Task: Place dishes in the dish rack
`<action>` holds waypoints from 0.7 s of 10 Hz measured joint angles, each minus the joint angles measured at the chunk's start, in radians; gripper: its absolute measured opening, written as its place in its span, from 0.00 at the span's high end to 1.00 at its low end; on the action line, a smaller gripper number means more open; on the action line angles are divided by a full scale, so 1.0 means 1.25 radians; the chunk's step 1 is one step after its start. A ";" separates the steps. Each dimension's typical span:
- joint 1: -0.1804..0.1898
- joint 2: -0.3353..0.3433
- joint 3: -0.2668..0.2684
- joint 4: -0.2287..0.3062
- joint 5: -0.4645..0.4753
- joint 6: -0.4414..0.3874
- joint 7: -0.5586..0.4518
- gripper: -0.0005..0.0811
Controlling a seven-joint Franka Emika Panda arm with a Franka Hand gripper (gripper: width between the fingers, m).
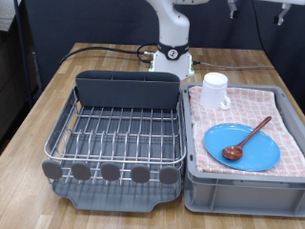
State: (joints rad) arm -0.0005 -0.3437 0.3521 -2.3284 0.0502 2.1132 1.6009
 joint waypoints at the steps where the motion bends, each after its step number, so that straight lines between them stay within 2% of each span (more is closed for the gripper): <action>1: -0.001 0.026 0.003 0.021 -0.012 -0.025 0.018 0.01; 3: -0.002 0.080 0.008 0.080 -0.038 -0.087 0.061 0.01; 7: -0.001 0.144 0.024 0.133 -0.074 -0.084 0.101 0.01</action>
State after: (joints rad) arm -0.0016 -0.1634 0.3816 -2.1620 -0.0428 2.0080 1.7273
